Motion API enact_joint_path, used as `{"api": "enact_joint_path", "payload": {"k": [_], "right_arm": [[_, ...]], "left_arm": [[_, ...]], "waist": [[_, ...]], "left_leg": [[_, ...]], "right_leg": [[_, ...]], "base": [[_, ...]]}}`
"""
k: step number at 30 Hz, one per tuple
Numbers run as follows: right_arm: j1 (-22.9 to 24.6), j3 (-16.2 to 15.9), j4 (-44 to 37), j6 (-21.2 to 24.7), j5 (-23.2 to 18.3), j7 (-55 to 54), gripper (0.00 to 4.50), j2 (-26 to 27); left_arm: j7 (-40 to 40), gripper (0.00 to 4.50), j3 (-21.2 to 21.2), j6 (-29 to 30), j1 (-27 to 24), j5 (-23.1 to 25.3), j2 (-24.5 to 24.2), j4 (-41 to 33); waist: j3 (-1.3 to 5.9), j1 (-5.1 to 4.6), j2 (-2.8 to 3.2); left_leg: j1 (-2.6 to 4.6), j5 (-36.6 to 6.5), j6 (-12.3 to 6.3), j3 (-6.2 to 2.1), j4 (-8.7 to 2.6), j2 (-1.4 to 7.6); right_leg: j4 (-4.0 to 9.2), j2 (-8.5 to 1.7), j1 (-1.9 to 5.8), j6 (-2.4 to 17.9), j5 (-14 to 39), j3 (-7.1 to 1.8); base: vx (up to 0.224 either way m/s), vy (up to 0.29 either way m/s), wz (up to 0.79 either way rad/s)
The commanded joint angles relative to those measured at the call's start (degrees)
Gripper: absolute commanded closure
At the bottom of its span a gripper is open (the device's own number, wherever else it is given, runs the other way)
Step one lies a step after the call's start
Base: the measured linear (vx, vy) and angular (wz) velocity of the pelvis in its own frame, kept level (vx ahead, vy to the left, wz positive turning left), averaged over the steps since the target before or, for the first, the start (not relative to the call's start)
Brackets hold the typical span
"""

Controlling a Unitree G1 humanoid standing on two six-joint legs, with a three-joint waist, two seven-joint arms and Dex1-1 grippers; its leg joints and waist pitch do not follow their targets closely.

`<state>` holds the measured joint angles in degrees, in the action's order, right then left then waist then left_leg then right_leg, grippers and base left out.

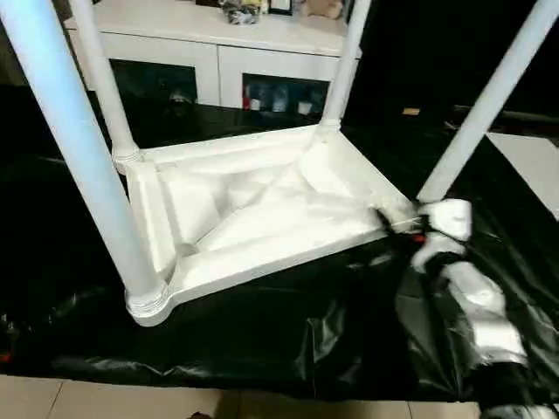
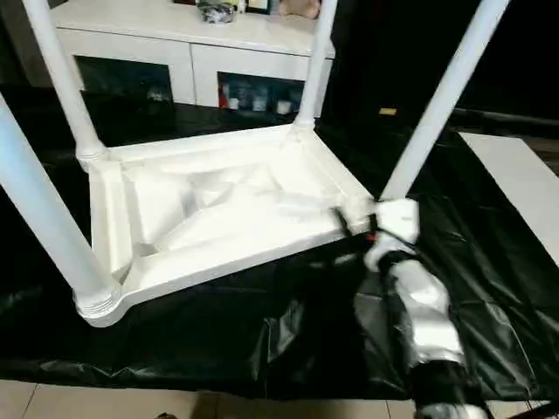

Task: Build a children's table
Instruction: Rotate table base

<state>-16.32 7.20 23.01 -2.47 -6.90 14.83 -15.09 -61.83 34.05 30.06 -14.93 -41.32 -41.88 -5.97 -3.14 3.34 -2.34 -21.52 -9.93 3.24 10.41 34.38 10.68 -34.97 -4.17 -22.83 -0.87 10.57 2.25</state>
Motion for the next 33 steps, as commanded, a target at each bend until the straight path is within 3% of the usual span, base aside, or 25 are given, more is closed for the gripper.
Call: {"api": "enact_joint_path", "payload": {"k": [1,3,6,9,11,12,14,17,18,19,20,21,22,23,24,25,26,27,28,29,30,31,33], "right_arm": [[0.6,2.1,-0.3,4.0,2.1,-4.9,0.82,-1.2],[1.0,2.0,0.2,7.7,3.3,-7.2,0.82,-2.2],[0.9,1.1,1.4,10.2,4.2,-7.8,0.82,-2.8],[0.4,0.2,2.6,11.1,4.9,-7.6,0.82,-2.6],[-0.3,-0.9,3.3,12.2,5.4,-6.9,0.82,-1.9],[-0.7,-1.8,3.7,12.8,5.5,-6.2,0.82,-1.4],[-1.0,-2.6,3.7,13.6,5.6,-6.0,0.82,-0.9],[-1.4,-3.5,3.5,14.1,5.6,-5.5,0.82,0.3],[-1.5,-4.0,3.6,14.1,5.6,-4.9,0.82,0.8],[-1.8,-4.3,4.0,14.0,5.6,-4.6,0.82,1.1],[-1.8,-4.3,4.0,14.0,5.6,-4.6,0.82,1.1],[-2.3,-4.8,4.8,13.8,5.6,-4.2,0.82,1.3],[-3.9,-5.5,7.2,13.2,6.0,-3.7,0.82,1.9],[-3.9,-5.5,7.2,13.2,6.0,-3.7,0.82,1.9],[-4.9,-5.9,8.7,13.0,6.3,-3.7,0.82,2.0],[-7.4,-6.5,12.4,12.2,6.9,-3.6,0.82,2.5],[-8.0,-6.6,13.3,12.0,7.1,-3.6,0.82,2.6],[-9.2,-6.8,15.0,11.5,7.4,-3.6,0.82,2.8],[-10.8,-6.9,17.3,10.8,7.3,-3.2,0.82,3.3],[-12.2,-7.2,19.2,10.2,7.3,-2.8,0.82,3.8],[-12.9,-7.3,20.1,9.9,7.4,-2.5,0.82,4.1],[-14.2,-7.7,21.7,9.5,7.4,-1.6,0.82,4.6],[-15.6,-8.2,23.4,9.1,7.5,-0.6,0.82,5.4]], "left_arm": [[-1.3,0.12,-0.3,0.0,1.2,-2.0,0.5,-0.7],[-2.1,0.12,-1.7,0.9,3.1,-3.7,1.0,-1.6],[-2.4,0.12,-4.3,0.5,5.8,-3.6,1.4,-1.4],[-1.7,0.12,-6.6,-0.4,7.8,-1.7,1.8,-0.4],[-0.6,0.12,-8.6,-1.6,9.6,0.6,2.3,1.0],[-0.3,0.12,-9.4,-2.2,10.3,1.6,2.5,1.7],[0.1,0.12,-9.9,-2.6,10.6,2.0,2.5,2.2],[-0.1,0.12,-10.2,-2.0,10.3,1.5,2.0,2.0],[-0.6,0.12,-10.3,-1.8,9.9,0.9,2.0,1.1],[-0.6,0.12,-10.6,-1.3,10.1,0.3,2.4,0.1],[-0.6,0.12,-10.6,-1.3,10.1,0.3,2.4,0.1],[-0.6,0.12,-11.4,-1.2,10.5,0.0,2.8,-1.0],[-0.1,0.12,-13.4,-0.1,12.0,-1.0,4.0,-3.5],[-0.1,0.12,-13.4,-0.1,12.0,-1.0,4.0,-3.5],[0.3,0.12,-14.4,0.4,12.8,-1.6,4.7,-4.7],[1.3,0.12,-16.4,1.6,14.6,-2.8,6.0,-7.0],[1.5,0.12,-16.9,1.8,15.0,-3.0,6.2,-7.5],[1.8,0.12,-17.9,2.3,15.7,-3.4,6.6,-8.5],[2.0,0.12,-19.1,3.1,16.4,-4.1,6.9,-9.9],[1.9,0.12,-20.2,4.0,17.0,-4.7,7.1,-11.3],[2.0,0.12,-20.8,4.5,17.2,-5.0,7.0,-12.0],[1.9,0.12,-22.3,5.4,17.7,-5.4,6.8,-13.6],[1.7,0.12,-24.9,6.5,18.6,-5.2,7.0,-15.9]], "waist": [[1.87,-0.31,1.73],[1.9,-0.36,1.55],[1.87,-0.77,1.45],[1.8,-1.15,1.55],[1.9,-1.6,1.65],[1.91,-1.97,1.72],[1.77,-2.16,1.83],[1.35,-2.98,2.31],[0.85,-2.98,2.72],[0.72,-2.92,2.65],[0.77,-0.38,3.81],[0.57,1.67,2.76],[1.63,1.59,-0.08],[1.58,0.84,-2.63],[1.45,1.54,-1.01],[1.94,3.1,-0.15],[2.6,3.13,1.86],[2.62,2.18,1.97],[2.7,2.15,2.6],[2.62,1.83,2.02],[2.5,1.92,1.71],[2.82,1.97,1.67],[2.93,1.77,1.57]], "left_leg": [[2.21,-33.3,4.72,-1.49,-5.85,1.83],[2.93,-36.0,4.99,-1.73,-5.55,1.53],[2.58,-36.1,4.65,-2.22,-5.54,1.46],[2.49,-37.1,4.81,-2.58,-5.72,1.51],[2.41,-37.8,4.86,-2.83,-5.91,1.55],[2.02,-37.8,4.85,-3.03,-6.18,1.66],[2.18,-38.7,4.94,-3.14,-6.3,1.7],[1.67,-43.5,5.41,-3.81,-7.49,2.13],[1.76,-48.0,5.4,-3.25,-8.91,2.58],[1.05,-48.9,5.2,-2.77,-9.92,2.93],[-3.6,-52.1,5.58,-1.1,-14.35,4.26],[-5.34,-50.9,3.94,0.09,-14.81,4.78],[0.73,-39.0,2.91,2.04,-9.04,2.46],[5.26,-28.5,2.83,0.64,1.24,0.3],[2.37,-9.4,0.35,-3.03,5.39,-0.27],[-0.56,-7.4,1.55,-4.15,1.14,1.3],[2.86,-14.3,4.63,-3.07,-2.5,2.28],[3.55,-22.0,5.26,-2.59,-3.61,2.4],[3.59,-23.5,5.42,-2.32,-3.95,2.46],[3.2,-23.8,4.81,-1.63,-4.03,2.16],[2.01,-21.3,4.59,-1.49,-4.06,1.91],[1.62,-18.8,4.45,-1.55,-4.08,1.98],[1.07,-14.2,4.27,-1.35,-3.83,1.85]], "right_leg": [[5.82,-2.66,-0.04,6.3,29.3,-1.9],[6.58,-2.73,-0.15,4.3,35.0,-1.46],[6.91,-2.93,0.15,3.2,37.5,-1.02],[7.15,-2.88,0.36,3.1,37.6,-0.49],[7.07,-2.89,0.79,3.4,36.4,-0.07],[6.94,-3.16,1.3,3.8,35.4,0.29],[7.2,-3.17,1.3,4.0,35.7,0.66],[6.75,-2.82,2.29,4.3,34.5,1.95],[5.75,-1.83,2.62,4.9,32.6,3.05],[4.34,-1.31,3.43,5.1,30.8,3.42],[-5.96,-0.24,7.84,5.3,21.8,3.14],[-8.57,-0.16,8.35,3.6,19.0,1.45],[-3.97,-1.28,2.3,0.0,35.5,-2.81],[6.11,-5.18,-3.65,-1.2,54.1,-3.58],[9.44,-9.42,-1.9,1.6,64.9,-8.4],[5.57,-8.72,2.49,4.8,49.2,-6.47],[2.24,-2.73,-0.67,8.3,28.5,-2.91],[1.13,-1.15,-0.6,11.1,16.8,-2.27],[0.97,-1.32,-0.42,12.4,14.0,-2.25],[1.39,-1.51,0.28,13.6,12.4,-2.22],[1.53,-1.99,1.32,12.9,12.6,-2.57],[1.18,-2.27,1.81,12.7,11.3,-2.6],[1.17,-2.45,2.1,12.2,7.9,-2.77]], "base": [[0.0,0.0,0.0],[0.0,0.0,0.0],[0.0,0.0,0.0],[0.0,0.0,0.0],[0.0,0.0,0.0],[0.0,0.0,0.0],[-0.035,0.029,-0.19],[-0.028,0.019,-0.15],[0.0,0.0,0.0],[-0.061,-0.009,-0.08],[-0.08,-0.042,0.0],[-0.08,-0.042,0.0],[0.004,-0.111,0.03],[0.02,-0.082,-0.1],[0.02,-0.082,-0.1],[0.0,0.0,0.0],[0.0,0.0,0.0],[0.0,0.0,0.0],[-0.062,-0.027,0.31],[0.0,0.0,0.0],[0.0,0.0,0.0],[0.0,0.0,0.0],[0.0,0.0,0.0]]}}
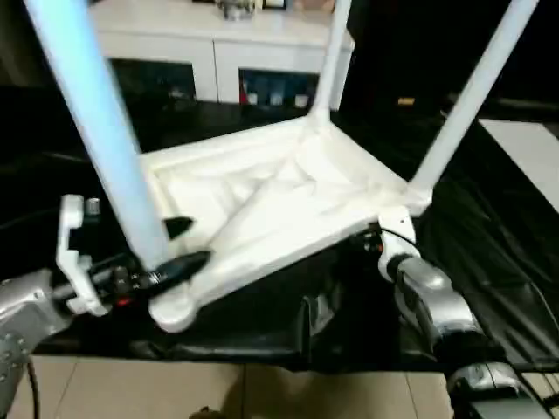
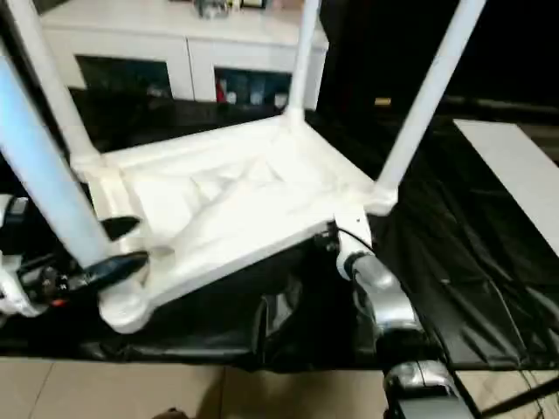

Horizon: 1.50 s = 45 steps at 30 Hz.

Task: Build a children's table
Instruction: Rotate table base

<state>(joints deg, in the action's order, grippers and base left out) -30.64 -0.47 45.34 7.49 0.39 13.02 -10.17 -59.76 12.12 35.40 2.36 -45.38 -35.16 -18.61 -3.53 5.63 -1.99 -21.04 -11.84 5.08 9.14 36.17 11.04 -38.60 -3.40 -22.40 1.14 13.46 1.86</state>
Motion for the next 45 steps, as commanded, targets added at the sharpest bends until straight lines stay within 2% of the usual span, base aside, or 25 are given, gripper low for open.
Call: {"api": "enact_joint_path", "payload": {"k": [1,2,4,5,8,10,15,16,17,19,20,22,23,25,26,27,30,31,32,35,38,40,41,43,45], "right_arm": [[-1.3,-0.6,1.1,-0.9,0.2,1.2,0.82,0.5],[-1.6,-0.7,1.6,-1.0,0.1,1.4,0.82,0.8],[-2.5,-1.1,3.2,-1.8,0.4,1.5,0.82,1.1],[-3.1,-1.3,4.5,-2.5,0.1,2.3,0.82,1.7],[-4.0,-1.5,6.4,-3.8,0.2,2.7,0.82,2.1],[-4.5,-1.9,6.7,-4.4,0.4,3.5,0.82,3.2],[-4.8,-2.8,6.4,-4.9,0.6,4.8,0.82,4.8],[-4.8,-2.8,6.4,-4.9,0.6,4.8,0.82,4.8],[-4.9,-3.3,6.3,-5.3,0.6,5.2,0.82,5.9],[-4.9,-3.4,6.2,-5.4,0.6,5.3,0.82,6.3],[-5.0,-3.8,6.2,-5.7,0.7,5.7,0.82,7.0],[-4.9,-4.1,5.9,-6.2,0.6,6.5,0.82,7.8],[-4.7,-4.7,5.5,-6.5,0.6,7.3,0.82,8.6],[-4.6,-4.7,5.4,-6.6,0.6,7.3,0.82,8.6],[-4.2,-5.2,4.8,-6.7,0.6,8.2,0.82,9.1],[-3.5,-6.1,3.7,-6.9,0.6,9.7,0.82,9.8],[-3.4,-6.3,3.4,-6.9,0.6,10.1,0.82,9.9],[-3.0,-6.7,2.8,-6.9,0.4,10.9,0.82,10.3],[-2.6,-7.0,2.1,-7.0,0.2,11.8,0.82,10.5],[-1.7,-7.5,0.8,-6.9,-0.5,14.1,0.82,11.0],[-1.1,-7.9,-0.2,-7.1,-0.7,15.9,0.82,11.1],[-0.8,-8.1,-0.6,-7.2,-0.8,16.7,0.82,11.2],[-0.2,-8.9,-1.7,-7.3,-1.2,18.7,0.82,11.4],[0.3,-9.7,-2.8,-7.2,-1.3,20.0,0.82,11.6],[0.8,-10.1,-3.7,-7.0,-1.2,21.0,0.82,11.7]], "left_arm": [[-0.4,0.12,-3.0,1.2,1.3,-1.2,0.3,-3.3],[-0.3,0.12,-3.7,1.6,1.6,-1.2,0.6,-3.8],[0.2,0.12,-5.5,2.0,2.5,-1.1,1.4,-5.1],[1.0,0.12,-6.9,2.7,3.6,-1.6,2.0,-6.1],[1.4,0.12,-8.1,3.5,4.4,-2.2,2.3,-6.8],[1.8,0.12,-10.7,4.1,6.8,-1.8,3.5,-7.5],[2.2,0.12,-13.4,3.5,9.8,-0.4,5.8,-6.5],[2.2,0.12,-13.4,3.5,9.8,-0.4,5.8,-6.5],[2.5,0.12,-15.1,3.1,11.6,0.9,7.5,-5.0],[2.5,0.12,-15.7,3.0,12.2,1.3,8.0,-4.5],[2.5,0.12,-16.7,2.5,13.1,1.9,8.7,-3.5],[2.8,0.12,-17.9,1.6,14.3,3.0,9.6,-1.9],[2.6,0.12,-18.9,1.1,15.4,3.8,10.4,-0.3],[2.6,0.12,-18.9,1.1,15.4,3.8,10.4,-0.2],[2.5,0.12,-19.6,0.5,16.2,4.6,10.9,1.0],[2.1,0.12,-20.5,-0.1,17.2,5.5,11.6,2.7],[2.0,0.12,-20.8,-0.3,17.6,5.6,11.7,3.2],[1.7,0.12,-21.1,-0.5,18.3,5.8,12.2,4.1],[1.6,0.12,-21.5,-1.0,19.3,6.4,13.0,5.2],[1.1,0.12,-22.7,-1.7,20.9,7.3,14.4,6.7],[1.1,0.12,-23.7,-2.5,22.2,7.6,16.0,8.0],[0.9,0.12,-24.3,-2.9,22.8,7.8,16.8,8.6],[0.6,0.12,-25.6,-3.6,23.9,8.4,18.3,9.9],[0.4,0.12,-26.4,-4.3,24.6,9.1,19.4,11.1],[0.3,0.12,-26.8,-5.2,25.2,10.3,20.4,12.4]], "waist": [[3.31,-0.52,1.23],[3.47,-0.87,0.92],[3.6,-1.01,0.87],[3.64,-1.06,0.58],[3.56,-1.44,0.5],[3.52,-1.51,0.45],[3.5,-2.1,0.4],[3.53,-2.2,0.43],[3.5,-2.36,0.76],[3.54,-2.42,0.57],[3.52,-2.53,0.84],[3.49,-2.74,0.68],[3.51,-2.92,1.14],[3.48,-3.2,0.87],[3.61,-3.34,0.79],[3.64,-3.25,1.33],[3.82,-3.35,1.07],[3.82,-3.36,1.63],[3.77,-3.4,1.56],[3.75,-3.27,1.5],[3.83,-3.25,1.88],[3.77,-3.15,1.86],[3.74,-3.19,2.15],[3.8,-3.14,2.3],[3.73,-3.34,2.13]], "left_leg": [[0.59,-12.3,2.42,-0.08,-5.61,1.49],[0.52,-10.9,2.63,0.02,-5.57,1.49],[0.48,-9.1,2.5,0.16,-5.46,1.43],[0.33,-8.0,2.36,0.24,-5.42,1.39],[0.3,-8.6,2.65,0.37,-5.5,1.41],[0.51,-9.0,2.61,0.45,-5.48,1.5],[0.19,-9.3,3.08,0.34,-5.56,1.52],[0.24,-9.0,3.04,0.37,-5.52,1.53],[0.29,-8.9,3.0,0.41,-5.49,1.51],[0.26,-8.7,2.92,0.45,-5.45,1.52],[0.01,-8.9,3.03,0.3,-5.57,1.53],[-0.07,-9.4,3.18,0.32,-5.58,1.52],[-0.01,-9.6,3.32,0.28,-5.57,1.6],[-0.09,-10.0,3.47,0.27,-5.66,1.63],[-0.27,-9.5,3.54,0.15,-5.69,1.67],[0.22,-9.2,3.2,0.32,-5.48,1.65],[-0.03,-7.1,2.81,0.27,-5.46,1.69],[0.03,-7.0,2.84,0.24,-5.43,1.66],[0.34,-7.5,2.61,0.47,-5.34,1.64],[0.34,-7.9,2.33,0.46,-5.39,1.69],[0.54,-8.4,2.33,0.47,-5.38,1.76],[0.53,-8.6,2.14,0.49,-5.38,1.77],[0.41,-8.7,2.19,0.37,-5.42,1.79],[0.5,-8.9,2.14,0.34,-5.41,1.75],[0.39,-9.3,2.06,0.27,-5.51,1.81]], "right_leg": [[4.8,-3.23,1.66,10.2,5.0,-2.38],[4.74,-3.28,1.94,10.0,3.8,-2.32],[4.79,-3.38,2.14,9.9,2.2,-2.37],[4.7,-3.37,2.35,9.9,1.2,-2.39],[4.9,-3.36,2.39,9.8,2.0,-2.39],[5.07,-3.41,2.28,9.7,3.1,-2.47],[5.18,-3.49,2.58,9.3,4.7,-2.44],[5.2,-3.47,2.53,9.3,4.5,-2.44],[5.16,-3.39,2.43,9.5,3.9,-2.43],[5.19,-3.45,2.56,9.7,3.4,-2.44],[5.14,-3.48,2.71,9.7,3.7,-2.34],[5.36,-3.49,2.8,9.4,5.3,-2.26],[5.36,-3.58,2.74,9.5,5.5,-2.27],[5.45,-3.56,2.82,9.7,5.8,-2.19],[5.27,-3.66,3.13,9.8,5.2,-2.14],[5.31,-3.52,2.71,10.3,3.6,-2.17],[4.89,-3.45,3.08,11.4,-0.9,-2.1],[4.79,-3.43,3.01,11.7,-1.6,-2.08],[5.05,-3.3,2.76,12.1,-1.8,-2.13],[5.06,-3.32,2.92,12.6,-2.6,-2.16],[5.11,-3.41,2.89,13.5,-2.9,-2.15],[5.07,-3.44,2.93,13.8,-3.1,-2.19],[4.98,-3.49,3.02,13.9,-3.0,-2.18],[5.05,-3.46,3.1,14.0,-3.3,-2.17],[5.17,-3.51,3.19,14.0,-2.7,-2.11]], "base": [[0.0,0.0,0.0],[0.0,0.0,0.0],[0.0,0.0,0.0],[0.0,0.0,0.0],[0.0,0.0,0.0],[0.0,0.0,0.0],[0.0,0.0,0.0],[0.0,0.0,0.0],[0.0,0.0,0.0],[0.0,0.0,0.0],[0.0,0.0,0.0],[0.0,0.0,0.0],[0.0,0.0,0.0],[0.0,0.0,0.0],[0.0,0.0,0.0],[0.0,0.0,0.0],[0.0,0.0,0.0],[0.0,0.0,0.0],[0.0,0.0,0.0],[0.0,0.0,0.0],[0.0,0.0,0.0],[0.0,0.0,0.0],[0.0,0.0,0.0],[0.0,0.0,0.0],[0.0,0.0,0.0]]}}
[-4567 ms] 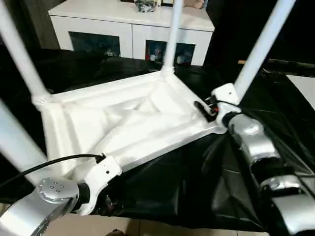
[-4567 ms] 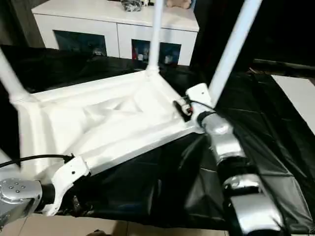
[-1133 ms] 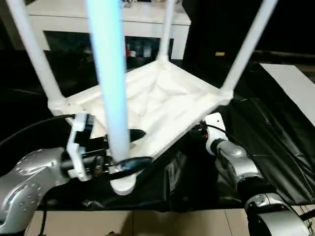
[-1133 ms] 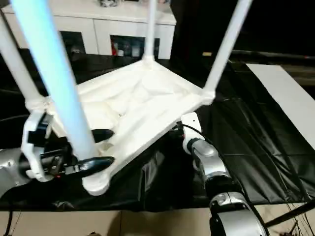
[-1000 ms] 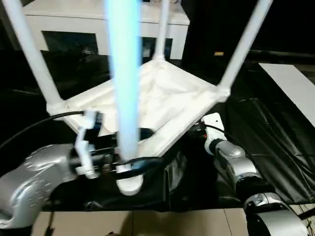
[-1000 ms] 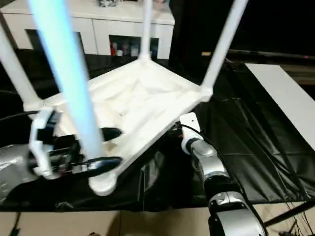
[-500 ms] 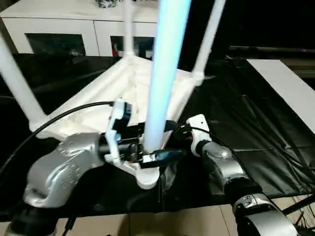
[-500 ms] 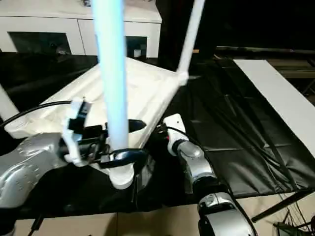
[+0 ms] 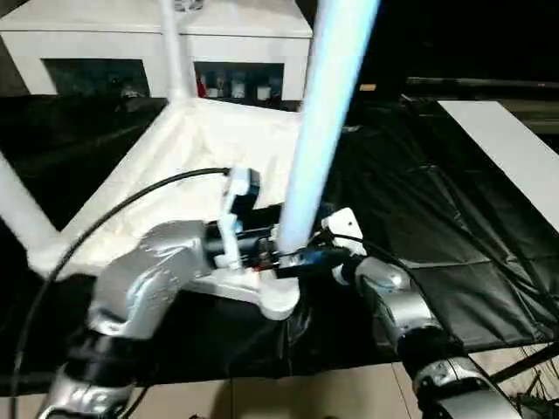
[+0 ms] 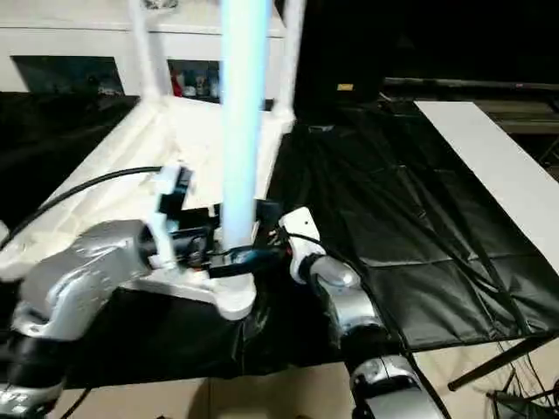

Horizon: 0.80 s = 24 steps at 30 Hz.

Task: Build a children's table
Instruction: Rotate table base

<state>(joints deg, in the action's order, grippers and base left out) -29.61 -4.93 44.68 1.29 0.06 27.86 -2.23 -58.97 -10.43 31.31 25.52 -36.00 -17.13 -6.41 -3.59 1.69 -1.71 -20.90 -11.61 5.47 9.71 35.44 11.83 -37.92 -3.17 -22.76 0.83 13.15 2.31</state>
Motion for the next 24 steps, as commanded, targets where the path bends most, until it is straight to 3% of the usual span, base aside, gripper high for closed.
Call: {"api": "enact_joint_path", "payload": {"k": [1,5,6,7,12,13,16,18,21,24], "right_arm": [[-0.2,-5.7,-3.1,-0.8,-0.9,6.2,0.82,3.7],[0.5,-5.9,-4.2,-0.6,-0.8,6.9,0.82,3.7],[0.6,-5.5,-4.1,-0.9,-0.5,6.3,0.82,3.4],[0.7,-5.1,-4.2,-0.8,-0.6,6.3,0.82,3.3],[0.3,-4.0,-4.0,-1.3,0.1,4.3,0.82,2.7],[-0.4,-2.6,-3.3,-1.8,0.5,1.3,0.82,2.1],[-0.9,-0.7,-3.0,-2.3,0.6,-1.8,0.82,1.3],[-1.1,-0.1,-2.9,-2.4,0.6,-2.7,0.82,1.0],[-1.9,3.7,-3.0,-2.7,-0.9,-5.8,0.82,-0.5],[-2.1,5.3,-3.1,-3.1,-1.3,-6.9,0.82,-2.0]], "left_arm": [[-0.5,0.12,-4.3,-1.2,2.0,0.9,2.4,0.3],[-0.5,0.12,-5.5,-3.5,3.2,3.3,4.0,3.0],[0.2,0.12,-6.1,-4.7,4.2,4.9,5.3,5.2],[0.3,0.12,-6.3,-5.2,4.5,5.3,5.8,6.0],[4.0,0.12,-6.5,-9.7,6.3,10.1,7.8,11.0],[7.8,0.12,-5.4,-12.6,7.5,13.2,8.1,14.7],[9.5,0.12,-4.6,-15.9,8.4,16.5,7.4,17.8],[9.2,0.12,-4.2,-16.1,8.4,16.6,7.2,18.2],[7.2,0.12,-3.2,-17.4,6.9,17.0,5.1,17.7],[5.5,0.12,-3.1,-16.5,5.2,16.4,3.2,15.6]], "waist": [[3.75,0.61,1.92],[3.78,0.66,2.01],[3.74,0.71,2.43],[3.69,0.71,2.26],[3.94,0.75,2.5],[3.96,0.78,2.38],[3.92,0.95,2.49],[3.99,1.14,2.56],[3.81,1.17,2.68],[3.9,1.4,2.77]], "left_leg": [[0.28,-9.7,1.54,-0.28,-4.75,1.03],[0.31,-9.4,1.09,-0.27,-4.69,1.06],[0.33,-9.5,1.18,-0.31,-4.66,1.03],[0.52,-9.9,1.03,-0.23,-4.7,1.09],[0.17,-8.0,0.14,-0.33,-4.41,0.97],[0.08,-7.6,-0.3,-0.31,-4.34,0.97],[0.02,-6.8,-0.91,-0.35,-4.35,0.96],[0.21,-7.4,-0.78,-0.22,-4.26,0.91],[0.21,-9.2,-0.26,-0.29,-4.52,1.05],[0.17,-8.1,-0.26,-0.18,-4.45,1.01]], "right_leg": [[4.62,-3.76,3.5,14.3,-1.9,-2.59],[4.7,-3.82,3.52,14.8,-2.1,-2.64],[4.61,-3.84,3.46,14.9,-2.1,-2.63],[4.85,-3.74,3.33,15.0,-1.8,-2.61],[4.47,-3.9,3.82,15.5,-5.4,-2.67],[4.54,-3.86,3.87,15.6,-5.9,-2.66],[4.75,-3.92,3.83,15.3,-5.2,-2.61],[4.82,-3.97,3.71,14.9,-3.1,-2.66],[5.04,-4.06,3.5,14.2,1.0,-2.64],[4.91,-3.95,3.36,14.0,0.1,-2.66]], "base": [[0.0,0.0,0.0],[0.0,0.0,0.0],[0.0,0.0,0.0],[0.0,0.0,0.0],[0.0,0.0,0.0],[0.0,0.0,0.0],[0.0,0.0,0.0],[0.0,0.0,0.0],[0.0,0.0,0.0],[0.0,0.0,0.0]]}}
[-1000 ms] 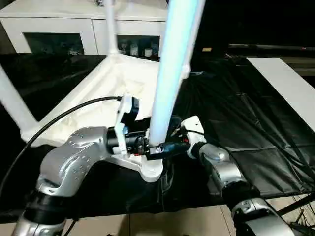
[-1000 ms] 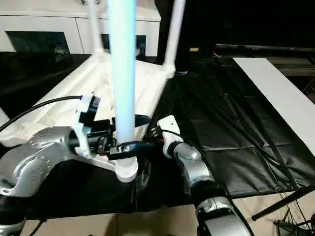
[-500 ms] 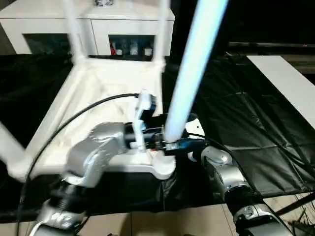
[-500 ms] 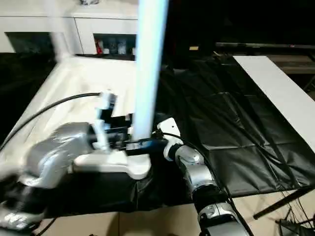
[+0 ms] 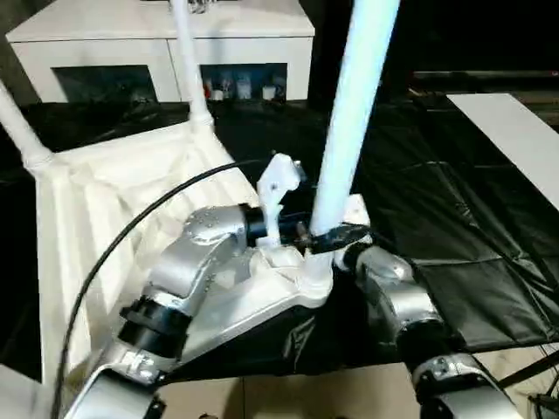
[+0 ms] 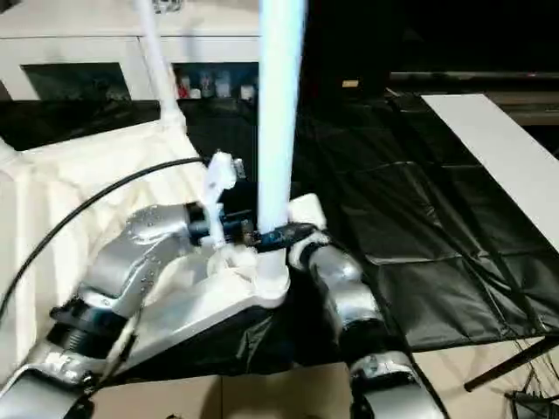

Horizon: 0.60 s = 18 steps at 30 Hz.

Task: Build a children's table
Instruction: Rotate table base

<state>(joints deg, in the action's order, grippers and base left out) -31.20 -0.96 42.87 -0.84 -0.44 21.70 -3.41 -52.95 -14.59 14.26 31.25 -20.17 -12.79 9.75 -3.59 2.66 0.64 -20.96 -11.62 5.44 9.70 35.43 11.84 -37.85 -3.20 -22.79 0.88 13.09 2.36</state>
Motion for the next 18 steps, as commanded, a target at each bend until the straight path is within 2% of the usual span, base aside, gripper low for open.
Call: {"api": "enact_joint_path", "payload": {"k": [1,2,5,6,7,8,9,10,11,14,15,17,18], "right_arm": [[-0.6,1.7,-1.3,-1.1,-1.0,-1.1,0.82,-1.3],[-0.6,2.0,-1.3,-1.2,-1.2,-1.3,0.82,-1.6],[-0.8,3.3,-1.3,-1.2,-2.0,-2.1,0.82,-2.6],[-1.1,4.3,-0.9,-1.3,-2.5,-2.7,0.82,-3.3],[-1.1,4.3,-0.9,-1.3,-2.5,-2.7,0.82,-3.3],[-1.3,4.7,-0.6,-1.4,-2.5,-2.9,0.82,-4.0],[-1.2,4.7,-0.7,-1.3,-2.4,-2.8,0.82,-4.3],[-1.1,4.8,-1.0,-1.1,-2.5,-2.5,0.82,-4.6],[-1.1,4.8,-1.2,-0.9,-2.4,-2.3,0.82,-4.9],[-0.6,4.1,-2.2,0.6,-1.7,-0.6,0.82,-6.8],[-0.2,3.4,-2.7,1.6,-1.0,0.5,0.82,-8.0],[0.2,2.5,-3.3,2.9,-0.2,1.3,0.82,-9.5],[0.7,1.8,-4.0,4.2,0.6,2.2,0.82,-10.7]], "left_arm": [[-1.0,0.12,0.8,0.9,-1.0,0.5,-1.8,-1.3],[-1.5,0.12,0.5,1.5,-1.5,0.5,-2.5,-2.1],[-2.9,0.12,-0.5,4.6,-3.1,0.0,-4.8,-5.2],[-4.0,0.12,-1.3,8.1,-4.7,-0.7,-7.1,-8.4],[-4.0,0.12,-1.3,8.1,-4.7,-0.7,-7.1,-8.4],[-4.8,0.12,-3.1,12.5,-6.3,0.2,-11.0,-11.6],[-4.8,0.12,-3.8,14.5,-7.2,0.7,-12.7,-13.2],[-4.3,0.12,-4.2,16.4,-8.0,1.4,-14.3,-14.6],[-3.7,0.12,-4.3,17.4,-8.6,2.1,-15.3,-15.6],[0.3,0.12,-3.7,21.9,-10.9,4.9,-18.2,-20.3],[3.2,0.12,-3.5,24.2,-11.7,7.3,-19.2,-22.5],[3.8,0.12,-3.5,25.6,-12.8,8.1,-20.6,-25.0],[3.9,0.12,-3.3,28.2,-13.8,6.9,-21.8,-26.9]], "waist": [[3.88,0.44,0.45],[3.97,0.59,0.22],[3.99,0.62,0.28],[3.94,0.7,0.35],[3.93,0.71,0.35],[3.92,0.77,0.51],[4.07,0.86,0.5],[3.9,0.65,0.45],[3.95,0.69,0.54],[3.88,0.74,0.35],[3.98,0.8,0.52],[3.87,1.01,0.29],[3.79,1.14,0.14]], "left_leg": [[0.25,-8.1,-0.22,-0.14,-4.44,1.01],[0.29,-7.7,-0.2,-0.15,-4.43,1.05],[0.29,-7.4,-0.31,-0.06,-4.41,1.02],[0.28,-7.2,-0.39,-0.06,-4.46,1.06],[0.27,-7.2,-0.41,-0.06,-4.47,1.05],[0.41,-7.2,-0.34,0.08,-4.39,0.98],[0.32,-6.9,-0.28,-0.11,-4.44,1.09],[0.23,-6.8,-0.46,0.01,-4.47,0.93],[0.42,-6.7,-0.56,0.11,-4.37,0.89],[0.22,-5.8,-0.69,0.08,-4.4,0.88],[0.31,-5.8,-0.62,0.07,-4.36,1.0],[0.2,-5.4,-0.93,0.09,-4.28,0.88],[0.16,-5.8,-0.78,0.13,-4.32,0.79]], "right_leg": [[4.83,-3.88,3.33,13.9,0.1,-2.71],[4.66,-3.9,3.38,13.7,-0.2,-2.7],[4.55,-3.86,3.27,13.6,-0.8,-2.71],[4.47,-3.82,3.19,13.6,-1.0,-2.64],[4.48,-3.84,3.17,13.6,-0.9,-2.63],[4.55,-3.72,3.01,13.7,-0.9,-2.64],[4.29,-3.82,3.16,13.6,-1.4,-2.58],[4.37,-3.58,3.05,13.5,-1.5,-2.56],[4.44,-3.56,2.96,13.5,-1.6,-2.6],[4.47,-3.43,3.14,13.4,-2.1,-2.52],[4.37,-3.42,3.15,13.5,-2.4,-2.48],[4.46,-3.39,3.19,13.3,-2.2,-2.46],[4.6,-3.49,3.19,13.0,-0.2,-2.51]], "base": [[0.0,0.0,0.0],[0.0,0.0,0.0],[0.0,0.0,0.0],[0.0,0.0,0.0],[0.0,0.0,0.0],[0.0,0.0,0.0],[0.0,0.0,0.0],[0.0,0.0,0.0],[0.0,0.0,0.0],[0.0,0.0,0.0],[0.0,0.0,0.0],[0.0,0.0,0.0],[0.0,0.0,0.0]]}}
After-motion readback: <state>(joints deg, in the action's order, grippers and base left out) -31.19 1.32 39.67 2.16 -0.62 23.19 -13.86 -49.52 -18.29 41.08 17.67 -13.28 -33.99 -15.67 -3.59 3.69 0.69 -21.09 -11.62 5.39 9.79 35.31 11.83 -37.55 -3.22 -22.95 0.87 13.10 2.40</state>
